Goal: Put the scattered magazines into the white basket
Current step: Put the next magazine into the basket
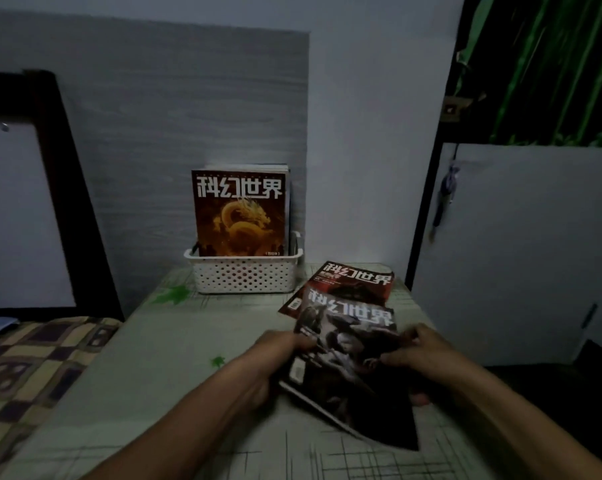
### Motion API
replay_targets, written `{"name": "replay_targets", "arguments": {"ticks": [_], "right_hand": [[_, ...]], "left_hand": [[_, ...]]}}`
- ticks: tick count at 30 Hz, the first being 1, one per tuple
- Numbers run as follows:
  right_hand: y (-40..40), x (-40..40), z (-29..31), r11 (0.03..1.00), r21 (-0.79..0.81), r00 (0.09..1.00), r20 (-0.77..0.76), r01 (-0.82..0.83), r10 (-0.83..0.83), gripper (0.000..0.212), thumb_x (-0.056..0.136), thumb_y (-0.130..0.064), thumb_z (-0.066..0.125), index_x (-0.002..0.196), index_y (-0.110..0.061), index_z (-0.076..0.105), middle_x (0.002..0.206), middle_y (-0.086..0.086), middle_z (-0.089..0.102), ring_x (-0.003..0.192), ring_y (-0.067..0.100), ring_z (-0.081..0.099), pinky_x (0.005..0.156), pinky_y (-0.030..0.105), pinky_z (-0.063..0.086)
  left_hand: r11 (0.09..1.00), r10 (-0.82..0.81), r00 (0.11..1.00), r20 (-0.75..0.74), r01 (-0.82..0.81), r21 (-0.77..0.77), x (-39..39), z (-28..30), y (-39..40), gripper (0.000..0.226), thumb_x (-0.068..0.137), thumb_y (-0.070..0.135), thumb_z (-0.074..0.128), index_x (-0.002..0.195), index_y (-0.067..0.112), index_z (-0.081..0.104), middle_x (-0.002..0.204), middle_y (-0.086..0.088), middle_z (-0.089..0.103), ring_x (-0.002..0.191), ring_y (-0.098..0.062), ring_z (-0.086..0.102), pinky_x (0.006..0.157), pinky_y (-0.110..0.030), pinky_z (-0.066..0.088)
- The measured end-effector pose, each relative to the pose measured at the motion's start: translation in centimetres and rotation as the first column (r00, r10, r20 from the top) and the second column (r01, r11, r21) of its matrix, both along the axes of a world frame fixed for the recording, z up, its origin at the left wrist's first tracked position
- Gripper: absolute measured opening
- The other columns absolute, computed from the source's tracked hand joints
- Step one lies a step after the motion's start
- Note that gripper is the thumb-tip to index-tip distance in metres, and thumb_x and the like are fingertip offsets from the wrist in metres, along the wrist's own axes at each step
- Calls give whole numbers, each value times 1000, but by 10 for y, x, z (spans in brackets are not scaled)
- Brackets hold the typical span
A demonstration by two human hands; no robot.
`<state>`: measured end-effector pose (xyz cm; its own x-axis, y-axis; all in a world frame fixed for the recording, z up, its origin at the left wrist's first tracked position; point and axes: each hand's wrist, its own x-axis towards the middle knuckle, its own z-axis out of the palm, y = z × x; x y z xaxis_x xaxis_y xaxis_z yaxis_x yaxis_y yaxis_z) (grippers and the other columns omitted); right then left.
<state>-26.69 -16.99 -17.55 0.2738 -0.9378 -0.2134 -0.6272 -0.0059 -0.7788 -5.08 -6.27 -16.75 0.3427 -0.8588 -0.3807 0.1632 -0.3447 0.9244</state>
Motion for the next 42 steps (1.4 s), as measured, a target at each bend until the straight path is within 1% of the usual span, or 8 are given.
{"name": "replay_targets", "arguments": {"ticks": [3, 8, 15, 18, 22, 31, 36, 42], "right_hand": [[12, 7, -7, 975, 217, 944, 309, 46, -113, 44, 79, -7, 76, 111, -17, 48, 82, 16, 66, 42, 20, 56, 40, 29, 48], [21, 26, 3, 982, 185, 924, 371, 29, -97, 26, 89, -18, 69, 103, 4, 67, 71, 26, 65, 49, 22, 51, 47, 20, 31], [-3, 129, 112, 971, -235, 799, 592, 52, 101, 12, 98, -15, 57, 88, -12, 64, 69, 6, 64, 47, 19, 59, 42, 26, 47], [-25, 173, 148, 856, -488, 810, 564, 170, 161, 6, 97, -20, 57, 100, -18, 61, 83, 1, 69, 53, 20, 67, 54, 36, 59], [-64, 216, 140, 735, -654, 864, 462, 178, 201, 6, 98, -21, 54, 103, -22, 52, 85, -7, 63, 66, 23, 71, 64, 42, 61], [-128, 263, 33, 674, -735, 975, 195, 72, 109, 10, 92, -24, 64, 93, -18, 57, 87, 1, 62, 84, 24, 61, 66, 28, 36], [-129, 270, 20, 709, -683, 961, 276, 175, 28, 28, 84, -22, 72, 96, -24, 47, 87, 1, 62, 78, 21, 58, 64, 29, 38], [-111, 238, 26, 854, -513, 888, 427, 84, 169, 30, 85, -20, 71, 106, -25, 51, 100, -6, 63, 85, 10, 62, 73, 28, 50]], "left_hand": [[992, -73, 958, 277, 100, -83, 2, -13, 12, 21, 84, 2, 62, 77, 15, 77, 82, -8, 77, 74, -19, 72, 70, -27, 54], [902, 27, 976, 218, 70, -426, 31, -13, 39, 25, 88, 0, 64, 86, 20, 79, 83, -6, 78, 75, -16, 72, 63, -25, 54], [665, 479, 820, 313, -106, -739, 110, 87, 6, 19, 95, 6, 56, 94, 20, 69, 87, 7, 75, 84, -12, 69, 73, -29, 58], [720, 563, 635, 529, -62, -692, 151, 131, -22, 23, 100, 26, 48, 101, 14, 68, 96, -4, 72, 92, -22, 68, 81, -44, 57], [813, 536, 454, 712, -51, -580, 201, 138, -60, 17, 98, 26, 53, 91, 19, 68, 79, 8, 66, 70, -3, 61, 56, -24, 46], [865, 497, 268, 825, -78, -496, 253, 18, -103, 13, 87, 26, 69, 99, 25, 64, 87, 13, 55, 75, -3, 52, 60, -14, 36], [754, 641, 535, 549, -306, -582, 255, 2, -110, 40, 75, 21, 80, 101, 24, 49, 90, 11, 56, 81, -2, 58, 64, -18, 44], [664, 710, 591, 384, -378, -645, 226, -9, -85, 29, 87, 20, 69, 111, 26, 52, 120, -4, 58, 106, -20, 57, 82, -30, 48]]}}
